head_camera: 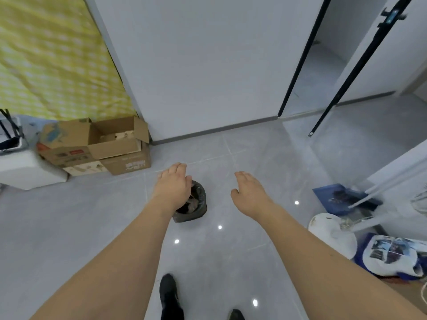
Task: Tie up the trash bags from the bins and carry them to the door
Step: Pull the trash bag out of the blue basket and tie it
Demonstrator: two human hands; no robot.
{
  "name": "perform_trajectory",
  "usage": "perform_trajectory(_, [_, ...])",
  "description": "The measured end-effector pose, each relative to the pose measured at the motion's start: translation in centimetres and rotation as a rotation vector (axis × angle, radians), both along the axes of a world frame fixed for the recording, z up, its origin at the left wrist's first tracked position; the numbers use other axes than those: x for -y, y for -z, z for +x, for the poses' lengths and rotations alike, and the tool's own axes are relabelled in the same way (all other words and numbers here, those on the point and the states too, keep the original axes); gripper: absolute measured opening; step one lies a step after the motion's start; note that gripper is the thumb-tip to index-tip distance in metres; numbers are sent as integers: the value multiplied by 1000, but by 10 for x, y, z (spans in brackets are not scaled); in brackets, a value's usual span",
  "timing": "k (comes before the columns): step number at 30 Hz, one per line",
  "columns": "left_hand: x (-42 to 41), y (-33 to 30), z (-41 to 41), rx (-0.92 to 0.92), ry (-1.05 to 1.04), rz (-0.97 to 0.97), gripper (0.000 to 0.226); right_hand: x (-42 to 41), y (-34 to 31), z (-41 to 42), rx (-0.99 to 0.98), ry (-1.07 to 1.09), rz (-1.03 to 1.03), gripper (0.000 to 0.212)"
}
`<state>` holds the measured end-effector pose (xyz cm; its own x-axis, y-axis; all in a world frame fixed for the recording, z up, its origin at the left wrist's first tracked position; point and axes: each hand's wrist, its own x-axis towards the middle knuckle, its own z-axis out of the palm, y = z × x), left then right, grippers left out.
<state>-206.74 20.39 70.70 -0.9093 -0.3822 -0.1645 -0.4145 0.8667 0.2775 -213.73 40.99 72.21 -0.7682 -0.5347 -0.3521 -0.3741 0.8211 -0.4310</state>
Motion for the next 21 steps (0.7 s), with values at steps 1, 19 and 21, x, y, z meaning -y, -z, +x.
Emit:
perform_trajectory(1, [18, 5, -10, 4, 3, 7, 48, 16, 5, -10, 8, 12, 5, 59])
perform_trajectory(19, [247, 490, -118, -32, -842, 758, 49, 199, 480, -145, 587, 1031, -274, 43])
perform_trajectory(21, [252, 563, -116, -18, -1050, 932, 51, 201, 557, -140, 687, 1164, -325, 46])
